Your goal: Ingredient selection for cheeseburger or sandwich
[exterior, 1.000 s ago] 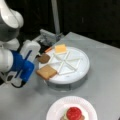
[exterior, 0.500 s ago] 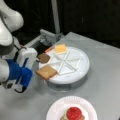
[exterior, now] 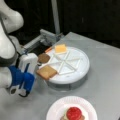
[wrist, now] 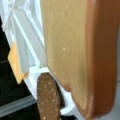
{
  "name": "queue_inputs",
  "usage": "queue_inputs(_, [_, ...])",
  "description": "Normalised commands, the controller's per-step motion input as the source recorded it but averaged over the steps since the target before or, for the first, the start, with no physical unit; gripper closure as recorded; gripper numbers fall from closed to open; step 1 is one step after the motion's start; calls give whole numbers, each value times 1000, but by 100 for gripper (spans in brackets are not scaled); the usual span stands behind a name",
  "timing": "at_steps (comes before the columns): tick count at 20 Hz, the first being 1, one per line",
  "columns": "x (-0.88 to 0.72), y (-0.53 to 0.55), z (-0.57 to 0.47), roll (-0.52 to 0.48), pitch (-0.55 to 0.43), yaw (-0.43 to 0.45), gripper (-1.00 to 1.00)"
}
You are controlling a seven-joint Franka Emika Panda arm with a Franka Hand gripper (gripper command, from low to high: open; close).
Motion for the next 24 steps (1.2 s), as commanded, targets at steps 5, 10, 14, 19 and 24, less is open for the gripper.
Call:
queue_inputs(5, [231,-359,-166,491,-55,142,-100])
queue_inputs(10, [294,-363,-171,432,-77,139,-100])
queue_inputs(14, [305,-283,-162,392,-93,102,-100])
queue_inputs(19, [250,-237,-119,346,-104,95,-100])
queue_inputs(24, [211,-145,-101,309,-120,96,-100])
